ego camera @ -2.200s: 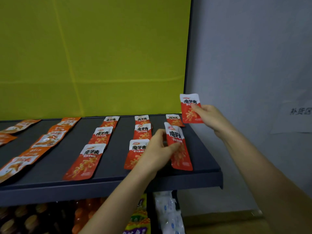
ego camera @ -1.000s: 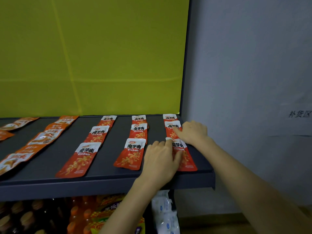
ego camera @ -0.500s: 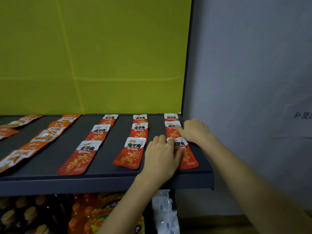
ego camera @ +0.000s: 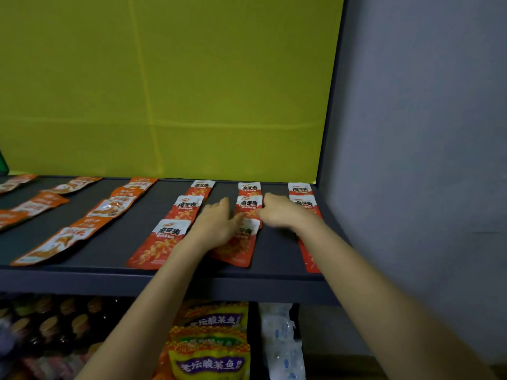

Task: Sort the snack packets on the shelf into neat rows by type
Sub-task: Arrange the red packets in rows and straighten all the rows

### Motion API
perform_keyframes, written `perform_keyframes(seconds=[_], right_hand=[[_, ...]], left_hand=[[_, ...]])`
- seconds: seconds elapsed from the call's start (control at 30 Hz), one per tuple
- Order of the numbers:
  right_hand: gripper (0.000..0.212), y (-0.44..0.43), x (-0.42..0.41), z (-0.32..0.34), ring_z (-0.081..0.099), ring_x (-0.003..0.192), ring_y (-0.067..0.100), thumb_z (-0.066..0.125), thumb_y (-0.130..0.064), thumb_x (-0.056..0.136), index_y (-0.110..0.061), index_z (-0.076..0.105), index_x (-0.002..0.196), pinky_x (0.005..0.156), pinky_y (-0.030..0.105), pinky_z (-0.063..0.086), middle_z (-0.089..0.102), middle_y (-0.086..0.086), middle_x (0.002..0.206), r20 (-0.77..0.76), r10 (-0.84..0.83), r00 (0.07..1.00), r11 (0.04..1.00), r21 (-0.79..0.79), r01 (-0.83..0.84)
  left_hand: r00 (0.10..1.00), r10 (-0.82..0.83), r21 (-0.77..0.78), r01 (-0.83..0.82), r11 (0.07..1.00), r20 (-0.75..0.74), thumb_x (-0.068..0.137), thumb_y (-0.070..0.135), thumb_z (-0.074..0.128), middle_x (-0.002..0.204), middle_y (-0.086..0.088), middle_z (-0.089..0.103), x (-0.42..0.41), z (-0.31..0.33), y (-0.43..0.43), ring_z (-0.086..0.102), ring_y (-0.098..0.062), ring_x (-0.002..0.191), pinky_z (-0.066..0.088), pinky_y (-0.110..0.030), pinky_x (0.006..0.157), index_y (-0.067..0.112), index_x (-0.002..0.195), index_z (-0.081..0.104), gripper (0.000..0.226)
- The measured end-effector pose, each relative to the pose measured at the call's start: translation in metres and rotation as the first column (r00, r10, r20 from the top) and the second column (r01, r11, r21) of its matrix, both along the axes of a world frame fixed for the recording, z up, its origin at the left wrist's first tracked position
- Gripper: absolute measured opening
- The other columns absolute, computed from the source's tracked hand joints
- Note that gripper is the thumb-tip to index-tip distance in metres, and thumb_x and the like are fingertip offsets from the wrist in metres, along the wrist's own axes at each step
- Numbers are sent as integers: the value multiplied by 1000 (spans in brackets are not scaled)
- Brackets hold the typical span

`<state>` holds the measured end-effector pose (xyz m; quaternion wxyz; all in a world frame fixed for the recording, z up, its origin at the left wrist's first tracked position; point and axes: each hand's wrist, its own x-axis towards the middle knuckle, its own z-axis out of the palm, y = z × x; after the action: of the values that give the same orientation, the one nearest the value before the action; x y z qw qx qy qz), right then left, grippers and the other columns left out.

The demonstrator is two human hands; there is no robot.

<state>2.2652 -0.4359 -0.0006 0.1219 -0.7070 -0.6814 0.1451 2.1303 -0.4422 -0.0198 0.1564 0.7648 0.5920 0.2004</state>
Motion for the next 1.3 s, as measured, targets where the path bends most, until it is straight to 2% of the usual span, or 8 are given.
perform_keyframes(seconds=[0.17, 0.27, 0.33, 0.5, 0.67, 0.77, 0.97, 1.3], right_hand=[[62, 19, -9, -16, 46, 124, 35, 38, -12, 93, 0, 8, 147, 64, 29, 39, 38, 24, 142, -160, -152, 975, 988, -54, 145], [59, 22, -12, -23, 45, 124, 35, 40, -13, 90, -4, 18, 145, 93, 37, 44, 41, 21, 141, -204, -172, 964, 985, -27, 170], [54, 21, -16, -25, 45, 125, 35, 43, -14, 89, -4, 27, 140, 101, 41, 41, 45, 19, 138, -211, -165, 963, 986, -13, 166], [44, 17, -24, -24, 47, 124, 34, 39, -16, 92, -1, 34, 134, 104, 40, 37, 48, 20, 136, -203, -156, 967, 985, 42, 168], [53, -4, -22, -17, 50, 119, 31, 36, -21, 98, -3, 18, 144, 87, 33, 40, 44, 21, 139, -263, -163, 951, 984, 28, 177], [61, -23, -22, -23, 48, 120, 30, 34, -24, 99, -3, 4, 148, 94, 36, 41, 39, 21, 143, -201, -103, 974, 993, 37, 113], [57, -38, -27, -32, 25, 140, 28, 30, -25, 100, -6, 7, 149, 115, 37, 19, 28, 9, 153, -143, -40, 989, 993, 104, 55], [48, -36, -27, -37, 39, 129, 27, 31, -25, 99, -9, 23, 143, 111, 41, 28, 45, 10, 139, -148, -22, 989, 985, 169, 47]], left_hand=[[999, -36, -52, 36, 998, 18, 95, 30, 43, 130, -22, 51, 2, -9, 6, 46, -34, 121, 37, -41, 99, 0, 126, 41, 44], [998, -49, -22, 48, 999, -45, 95, 31, 39, 142, -18, 42, 3, -16, 10, 36, -30, 133, 25, -41, 111, 4, 138, 34, 51], [995, -50, -9, 50, 999, -86, 96, 32, 34, 150, -15, 32, 5, -19, 10, 25, -26, 140, 15, -41, 116, 5, 143, 26, 54], [994, -69, -13, 68, 998, -88, 98, 34, 28, 154, -12, 24, 9, -19, 7, 17, -24, 144, 8, -42, 118, 5, 145, 23, 55], [995, -84, -13, 85, 996, 54, 98, 26, 32, 139, -17, 46, -4, -17, 7, 38, -32, 130, 25, -44, 110, 4, 131, 40, 41], [991, -98, -25, 100, 995, 87, 98, 23, 33, 126, -18, 55, -11, -20, 4, 45, -34, 123, 28, -42, 107, 4, 118, 45, 30], [990, -140, -10, 140, 990, -11, 100, 26, 25, 155, -12, 23, -10, -21, -6, 17, -21, 144, 5, -33, 116, 3, 147, 15, 53], [986, -148, 14, 147, 989, 74, 99, 22, 28, 152, -10, 30, -11, -14, -15, 21, -19, 142, 14, -31, 114, 5, 143, 27, 47]])
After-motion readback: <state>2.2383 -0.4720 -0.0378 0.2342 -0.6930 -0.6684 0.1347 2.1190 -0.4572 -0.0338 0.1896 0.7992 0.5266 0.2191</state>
